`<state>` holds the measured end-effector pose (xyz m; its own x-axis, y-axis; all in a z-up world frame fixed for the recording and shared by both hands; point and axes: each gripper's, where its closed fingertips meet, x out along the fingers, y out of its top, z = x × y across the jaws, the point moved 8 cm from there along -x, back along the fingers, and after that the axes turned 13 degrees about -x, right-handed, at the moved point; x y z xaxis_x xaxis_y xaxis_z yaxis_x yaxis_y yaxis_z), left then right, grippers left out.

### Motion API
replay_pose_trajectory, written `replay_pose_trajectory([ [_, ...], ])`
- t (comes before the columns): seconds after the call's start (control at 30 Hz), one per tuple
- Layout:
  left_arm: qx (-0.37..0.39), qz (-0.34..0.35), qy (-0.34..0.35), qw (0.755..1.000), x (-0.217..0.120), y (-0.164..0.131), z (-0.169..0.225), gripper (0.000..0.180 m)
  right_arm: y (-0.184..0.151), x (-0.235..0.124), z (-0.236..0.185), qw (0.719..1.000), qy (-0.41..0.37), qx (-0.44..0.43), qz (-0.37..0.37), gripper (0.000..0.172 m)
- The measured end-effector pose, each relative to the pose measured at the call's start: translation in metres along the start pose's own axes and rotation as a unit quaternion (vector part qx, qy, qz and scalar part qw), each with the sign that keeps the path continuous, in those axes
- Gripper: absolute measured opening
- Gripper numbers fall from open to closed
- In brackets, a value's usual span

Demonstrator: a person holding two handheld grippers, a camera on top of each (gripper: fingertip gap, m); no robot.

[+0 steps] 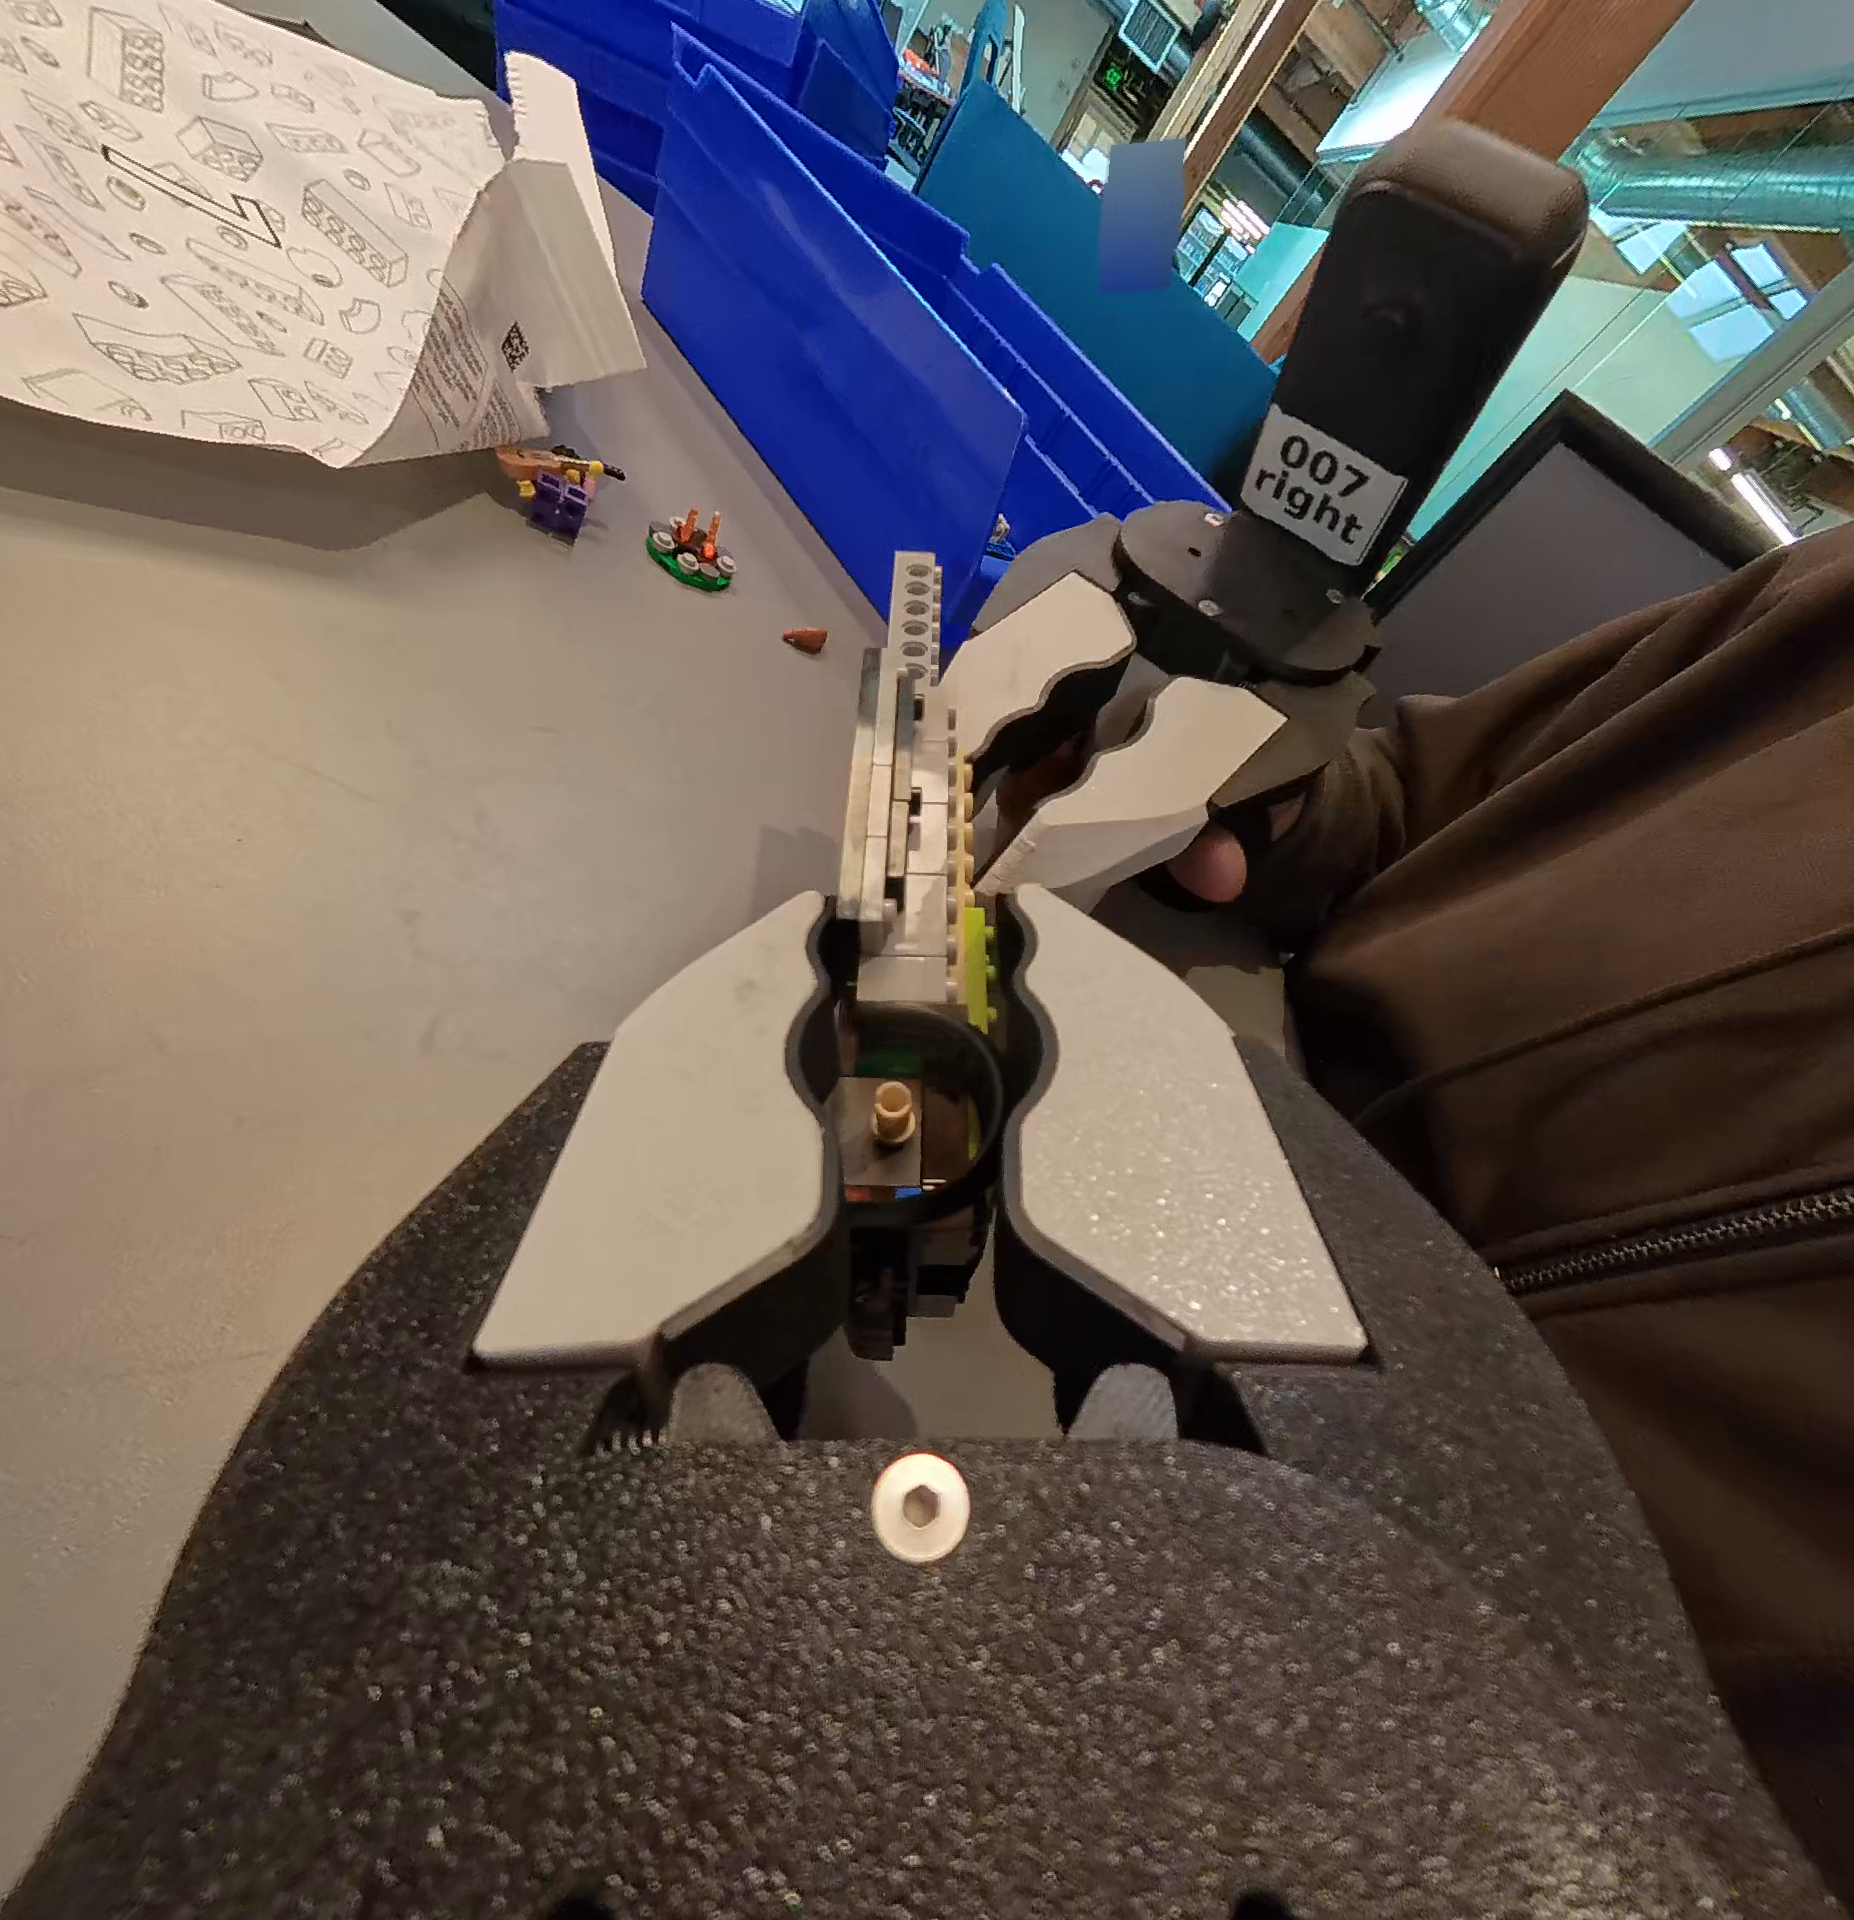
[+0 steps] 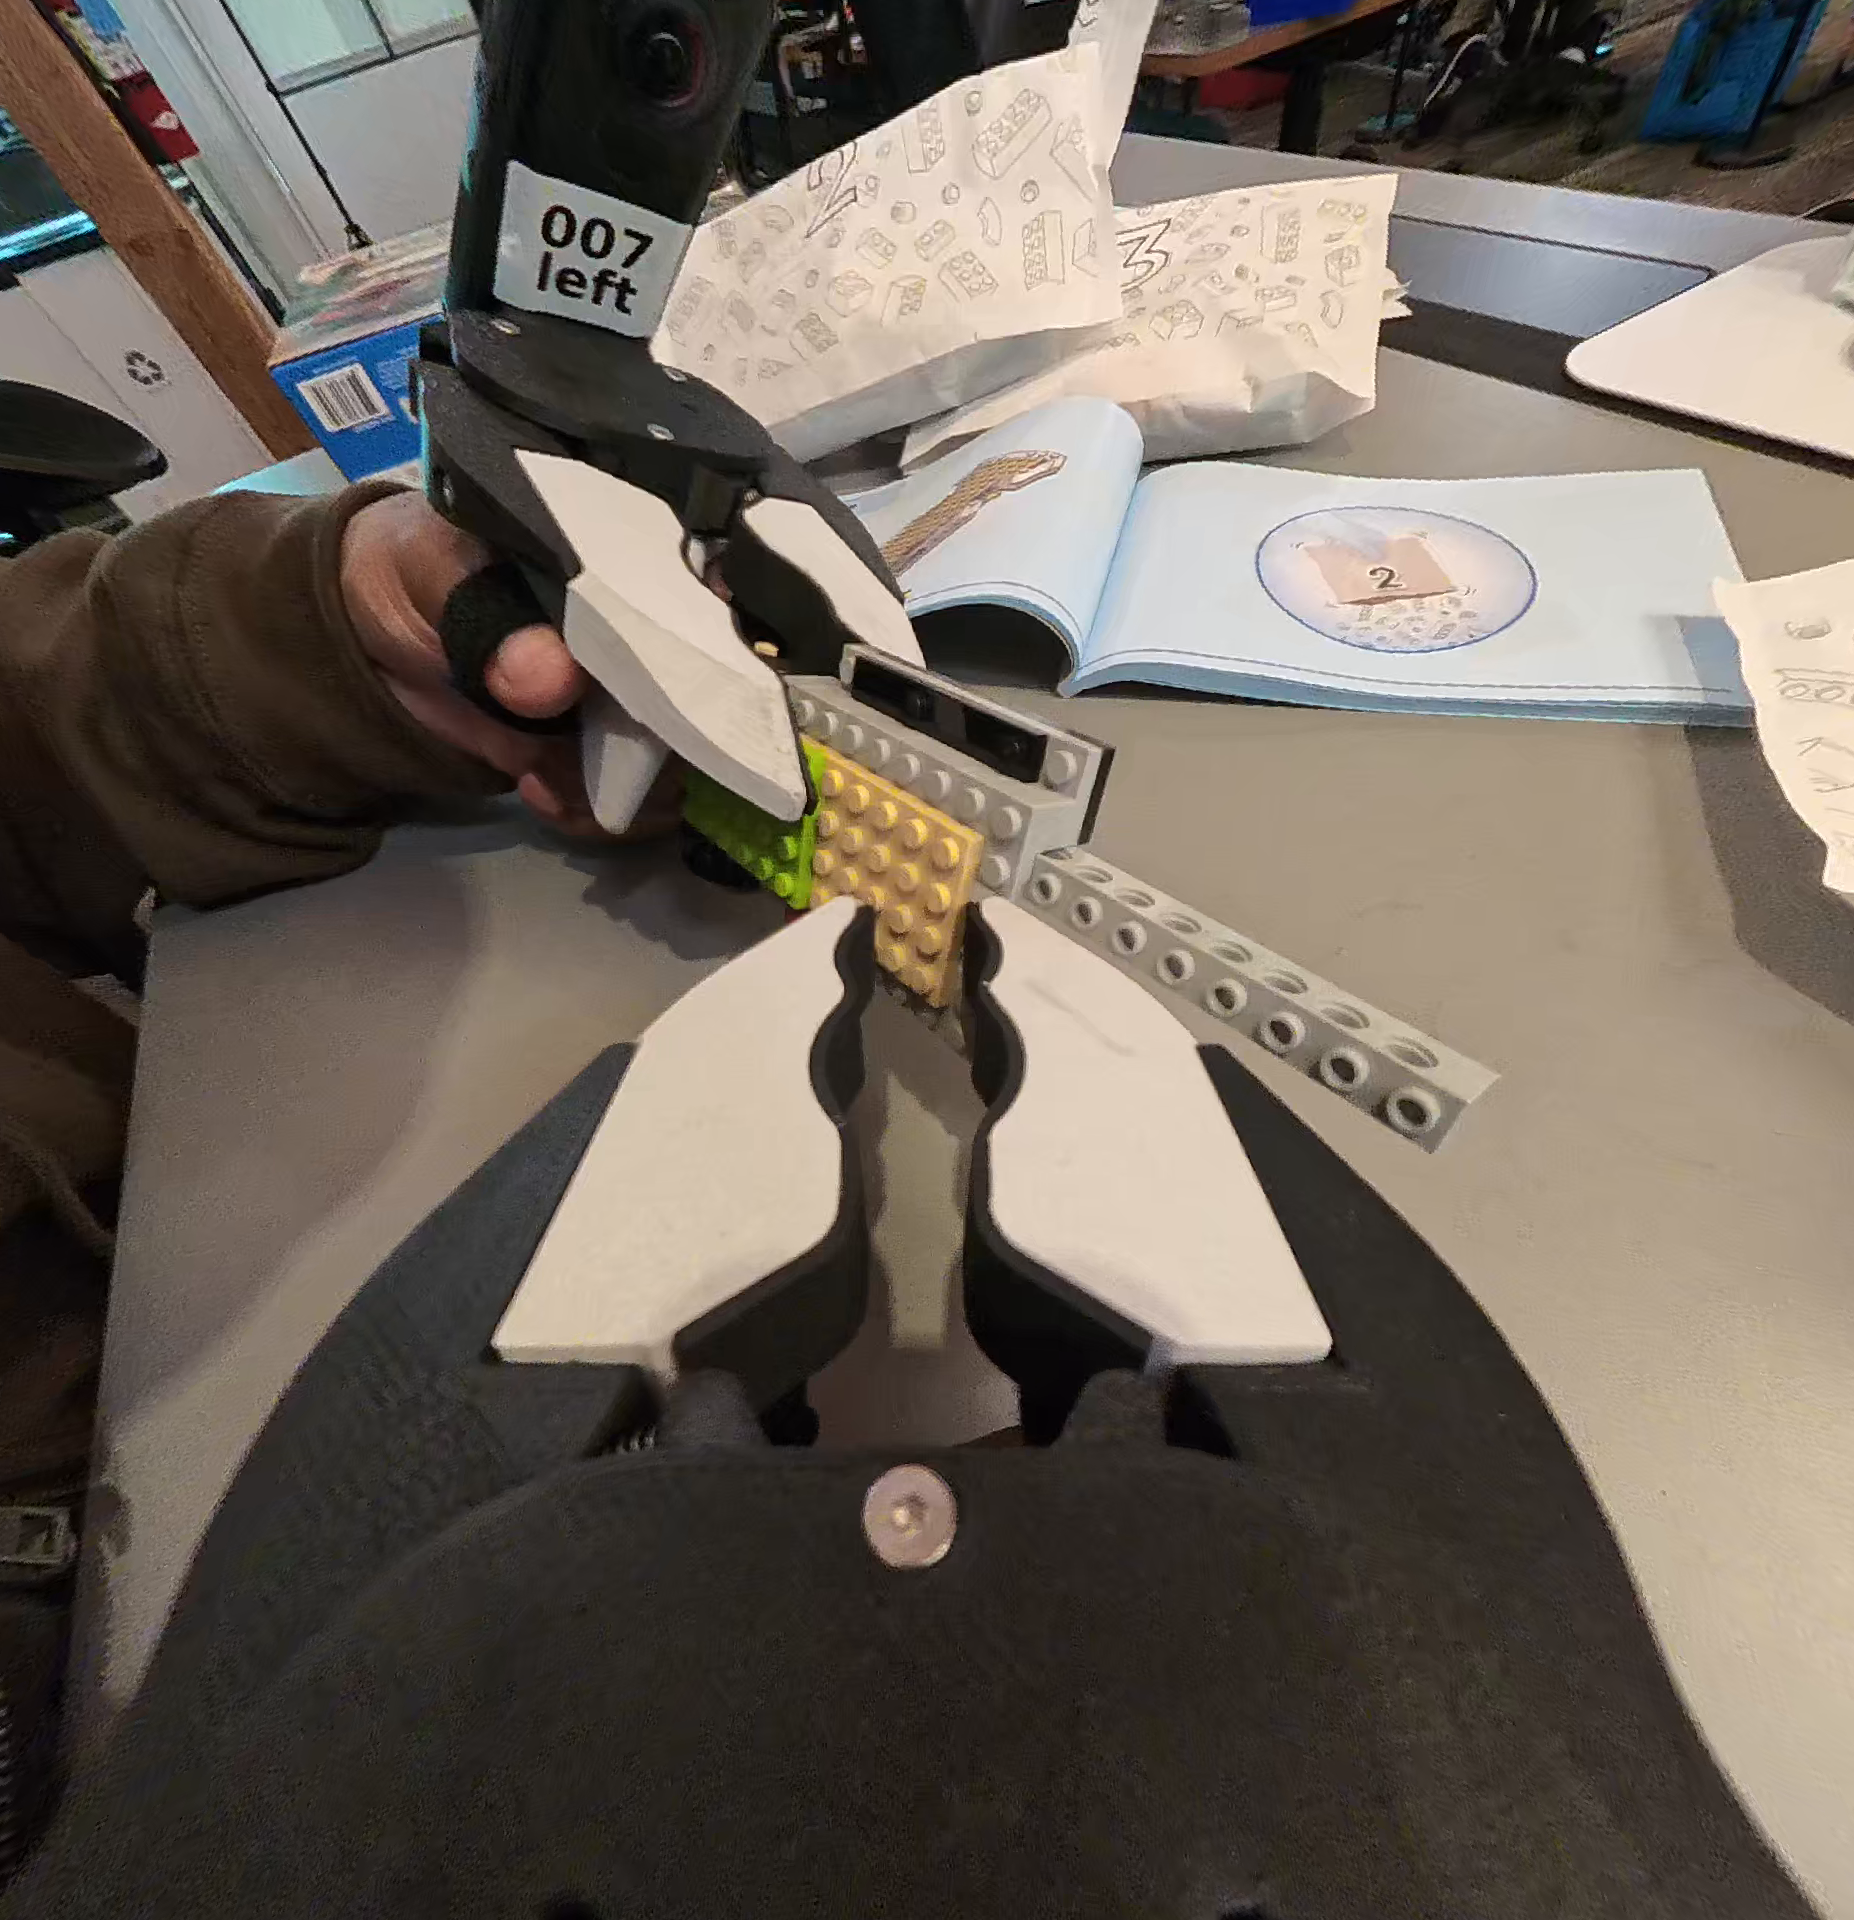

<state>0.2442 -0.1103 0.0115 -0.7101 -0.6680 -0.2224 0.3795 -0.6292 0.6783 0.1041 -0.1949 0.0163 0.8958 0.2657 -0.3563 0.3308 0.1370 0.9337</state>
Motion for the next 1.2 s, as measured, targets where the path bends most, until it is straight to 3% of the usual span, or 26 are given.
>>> replay_pose_trajectory([
  [0.67,-0.088,-0.004,-0.078,0.993,-0.001,0.000,-0.004,0.026,0.002,-0.006,-0.001,0.997,0.065,0.011,0.046,0.009],
  [1.07,-0.115,-0.026,-0.075,0.990,-0.001,-0.002,-0.008,0.034,-0.001,-0.006,0.005,0.997,0.056,0.036,0.036,0.010],
  [1.2,-0.075,-0.056,-0.034,0.995,-0.004,-0.003,-0.010,0.034,-0.003,-0.010,0.012,0.996,0.049,0.057,0.038,0.010],
])
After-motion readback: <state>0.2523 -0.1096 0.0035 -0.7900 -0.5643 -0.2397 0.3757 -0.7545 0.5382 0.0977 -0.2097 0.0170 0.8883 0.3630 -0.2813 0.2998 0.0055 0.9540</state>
